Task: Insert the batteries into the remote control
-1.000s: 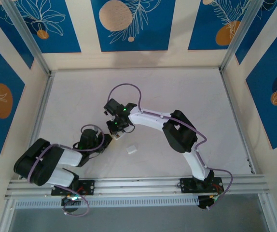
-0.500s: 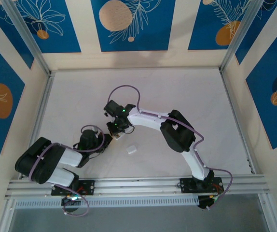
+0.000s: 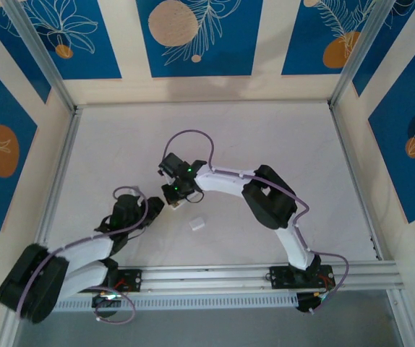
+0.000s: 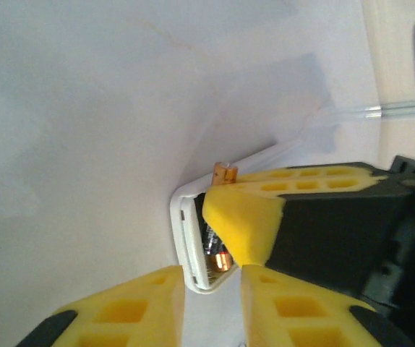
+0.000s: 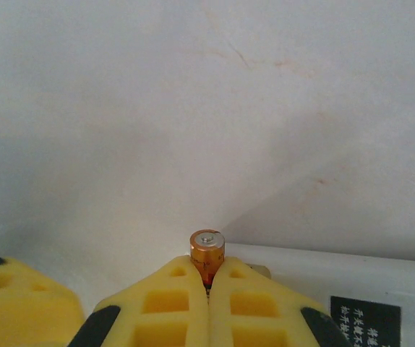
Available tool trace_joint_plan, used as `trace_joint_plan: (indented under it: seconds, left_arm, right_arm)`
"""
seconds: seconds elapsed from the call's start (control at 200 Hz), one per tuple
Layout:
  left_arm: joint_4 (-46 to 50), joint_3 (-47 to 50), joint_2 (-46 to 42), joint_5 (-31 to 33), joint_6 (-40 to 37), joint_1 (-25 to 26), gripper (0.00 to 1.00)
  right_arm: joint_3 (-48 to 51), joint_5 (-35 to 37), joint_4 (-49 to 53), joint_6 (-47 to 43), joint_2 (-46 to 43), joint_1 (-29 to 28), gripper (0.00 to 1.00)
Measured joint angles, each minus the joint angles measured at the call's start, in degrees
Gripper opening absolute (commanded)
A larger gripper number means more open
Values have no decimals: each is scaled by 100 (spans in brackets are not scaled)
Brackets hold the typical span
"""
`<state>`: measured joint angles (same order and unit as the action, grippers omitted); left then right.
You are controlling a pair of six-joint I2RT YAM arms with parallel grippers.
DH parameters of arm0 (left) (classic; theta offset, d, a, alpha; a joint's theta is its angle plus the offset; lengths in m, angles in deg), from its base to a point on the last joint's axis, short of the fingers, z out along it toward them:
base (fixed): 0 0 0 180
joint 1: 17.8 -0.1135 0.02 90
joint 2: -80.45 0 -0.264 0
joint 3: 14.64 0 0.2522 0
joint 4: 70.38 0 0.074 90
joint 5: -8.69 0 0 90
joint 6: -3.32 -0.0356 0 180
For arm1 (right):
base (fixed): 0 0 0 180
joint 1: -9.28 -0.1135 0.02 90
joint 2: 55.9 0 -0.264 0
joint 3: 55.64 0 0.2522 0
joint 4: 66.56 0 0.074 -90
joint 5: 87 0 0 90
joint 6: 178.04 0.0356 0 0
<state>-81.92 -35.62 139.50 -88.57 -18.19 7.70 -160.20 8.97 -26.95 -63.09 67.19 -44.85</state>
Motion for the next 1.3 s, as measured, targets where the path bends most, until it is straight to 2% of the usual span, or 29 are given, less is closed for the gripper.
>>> trace_joint_plan:
  seconds: [0.175,0.26,0.375,1.3]
  left_arm:
    - [1016,-22,-946,382,-164,-2,47]
    - [1305,-22,-1062,485,-155,-7,52]
    - [1532,-22,-1056,546,-160,-11,52]
    - [1641,-22,-1008,586,-160,-15,55]
  right_arm:
    - [328,96,-313,-2,-170,-63,0]
    - [411,153,-415,-2,-205,-98,0]
    - [466,201,-470,-2,-234,-122,0]
    - [938,387,-734,-87,-516,-271,0]
